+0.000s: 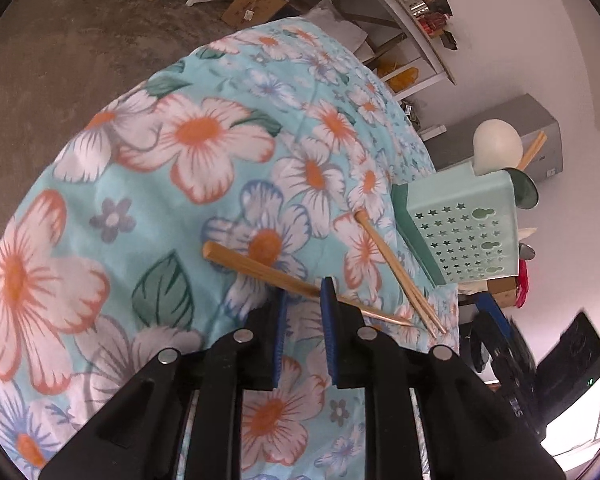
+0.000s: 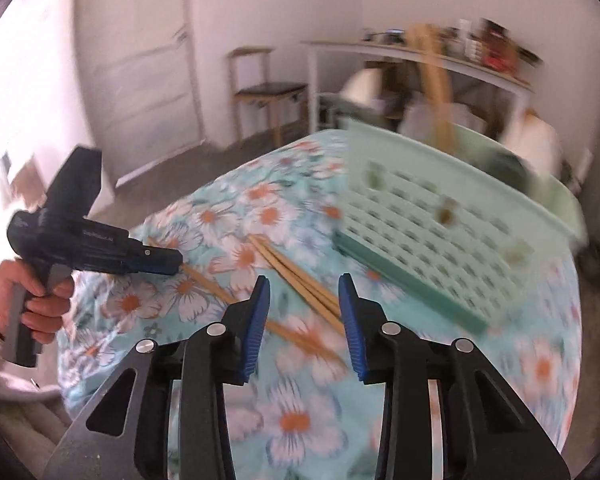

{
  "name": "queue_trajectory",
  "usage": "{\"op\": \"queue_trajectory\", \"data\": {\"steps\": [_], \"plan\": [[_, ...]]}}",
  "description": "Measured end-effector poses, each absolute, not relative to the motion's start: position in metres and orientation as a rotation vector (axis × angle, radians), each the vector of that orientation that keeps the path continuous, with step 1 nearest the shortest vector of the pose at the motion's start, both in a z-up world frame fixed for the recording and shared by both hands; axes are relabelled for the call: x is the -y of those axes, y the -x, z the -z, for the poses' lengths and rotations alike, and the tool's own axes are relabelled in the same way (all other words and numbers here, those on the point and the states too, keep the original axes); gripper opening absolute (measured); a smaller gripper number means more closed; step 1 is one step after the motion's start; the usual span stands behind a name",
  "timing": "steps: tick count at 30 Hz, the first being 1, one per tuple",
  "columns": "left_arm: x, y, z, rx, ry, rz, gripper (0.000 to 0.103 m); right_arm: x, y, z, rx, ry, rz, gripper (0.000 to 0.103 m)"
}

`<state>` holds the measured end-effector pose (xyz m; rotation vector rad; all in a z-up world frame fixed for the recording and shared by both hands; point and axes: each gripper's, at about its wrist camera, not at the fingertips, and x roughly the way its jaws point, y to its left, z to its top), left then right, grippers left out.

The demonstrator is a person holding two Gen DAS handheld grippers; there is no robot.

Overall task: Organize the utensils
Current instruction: 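Grasp a wooden chopstick with the left tool while the right tool grasps chopsticks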

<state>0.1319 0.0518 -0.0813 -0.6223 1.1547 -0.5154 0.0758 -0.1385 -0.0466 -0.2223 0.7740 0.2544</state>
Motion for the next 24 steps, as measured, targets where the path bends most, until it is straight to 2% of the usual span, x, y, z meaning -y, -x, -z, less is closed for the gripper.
{"op": "queue_trajectory", "data": {"steps": [11, 15, 24], "plan": [[-0.052, -0.13, 0.083, -1.142, 0.633, 0.514, 0.016, 0.086, -0.132, 0.088, -0.884, 0.444, -0.405, 0.021], [-0.053, -0.128, 0.083, -1.137, 0.637, 0.513, 0.016, 0.081, -0.145, 0.103, -0.923, 0.482, -0.392, 0.012], [-0.054, -0.127, 0.083, -1.135, 0.641, 0.514, 0.016, 0.088, -0.143, 0.105, -0.917, 0.47, -0.377, 0.0]]}}
